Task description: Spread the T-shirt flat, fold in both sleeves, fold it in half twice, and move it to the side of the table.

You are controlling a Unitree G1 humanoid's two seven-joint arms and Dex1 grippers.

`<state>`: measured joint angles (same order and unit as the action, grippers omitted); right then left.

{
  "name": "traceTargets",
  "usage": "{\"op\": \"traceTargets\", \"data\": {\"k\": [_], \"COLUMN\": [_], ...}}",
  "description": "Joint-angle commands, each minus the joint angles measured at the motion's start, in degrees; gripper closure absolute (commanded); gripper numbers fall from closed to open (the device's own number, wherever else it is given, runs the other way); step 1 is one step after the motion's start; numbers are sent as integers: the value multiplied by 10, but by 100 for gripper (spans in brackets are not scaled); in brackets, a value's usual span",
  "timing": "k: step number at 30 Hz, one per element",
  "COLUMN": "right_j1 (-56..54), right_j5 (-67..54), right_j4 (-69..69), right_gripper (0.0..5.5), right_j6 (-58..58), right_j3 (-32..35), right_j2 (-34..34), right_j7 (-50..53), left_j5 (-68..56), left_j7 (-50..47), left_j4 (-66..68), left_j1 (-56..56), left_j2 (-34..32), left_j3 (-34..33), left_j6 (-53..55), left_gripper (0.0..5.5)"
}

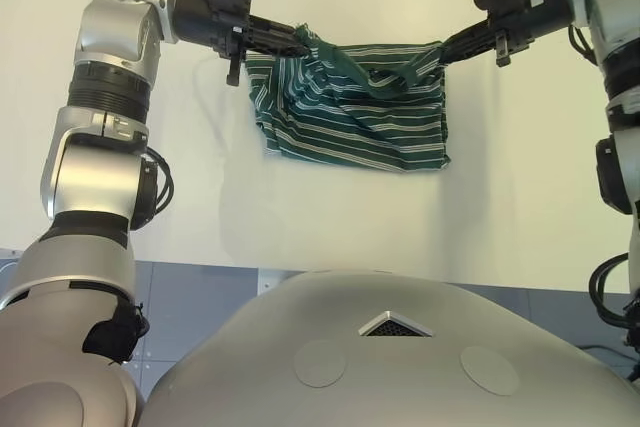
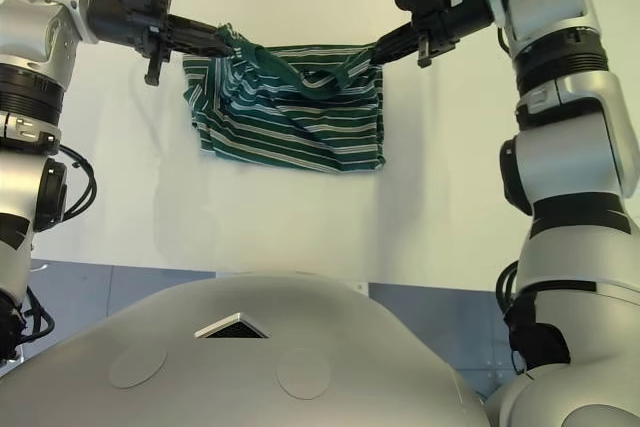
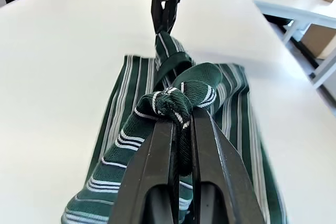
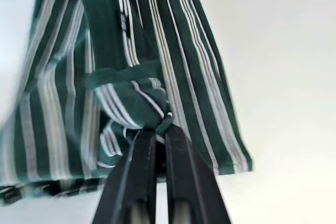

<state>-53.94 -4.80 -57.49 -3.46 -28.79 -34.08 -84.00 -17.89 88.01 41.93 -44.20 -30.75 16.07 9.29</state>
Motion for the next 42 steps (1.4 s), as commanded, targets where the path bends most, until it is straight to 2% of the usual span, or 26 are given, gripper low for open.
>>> {"op": "traceTargets", "data": {"k": [1, 2, 5, 6, 10, 14, 15, 17, 18, 21, 24, 26, 33, 38, 42], "right_j1": [-11, -11, -12, -12, 11, 134, 191, 278, 298, 297, 303, 298, 276, 268, 263], "right_j5": [57, 66, 78, 79, 85, 34, 8, -64, -90, -117, -121, -125, -102, -82, -76], "right_j4": [-67, -82, -105, -108, -86, 145, 263, 474, 530, 543, 560, 568, 480, 421, 422], "right_gripper": [547, 511, 458, 436, 352, 270, 250, 247, 247, 247, 247, 247, 247, 327, 405], "right_j6": [32, 33, 36, 42, 91, 50, 3, -110, -155, -258, -326, -355, -402, -362, -347], "right_j3": [16, 24, 55, 69, 121, 185, 186, 181, 181, 188, 155, 135, 116, 127, 124], "right_j2": [34, 40, 61, 68, 63, 64, 79, 129, 149, 191, 199, 216, 277, 320, 321], "right_j7": [92, 117, 186, 221, 361, 396, 400, 423, 434, 468, 457, 453, 506, 546, 533], "left_j5": [57, 68, 90, 93, 88, 79, 64, 43, 43, 89, 144, 164, 239, 228, 238], "left_j7": [-55, -66, -96, -119, -188, -201, -201, -222, -240, -311, -350, -359, -395, -384, -390], "left_j4": [78, 86, 102, 116, 159, 139, 81, -96, -159, -246, -302, -323, -270, -290, -283], "left_j1": [-20, -18, -7, -11, -37, 5, 47, 170, 215, 279, 314, 325, 305, 319, 312], "left_j2": [14, 22, 45, 48, 18, -42, -52, -62, -61, -37, -27, -28, -23, -35, -36], "left_j3": [-9, -8, -10, -23, -84, -138, -154, -172, -174, -159, -111, -90, -33, -33, -29], "left_j6": [-56, -65, -94, -98, -103, -101, -85, -54, -50, -66, -72, -70, -93, -91, -101], "left_gripper": [541, 541, 541, 503, 423, 345, 325, 291, 272, 272, 272, 272, 272, 270, 270]}}
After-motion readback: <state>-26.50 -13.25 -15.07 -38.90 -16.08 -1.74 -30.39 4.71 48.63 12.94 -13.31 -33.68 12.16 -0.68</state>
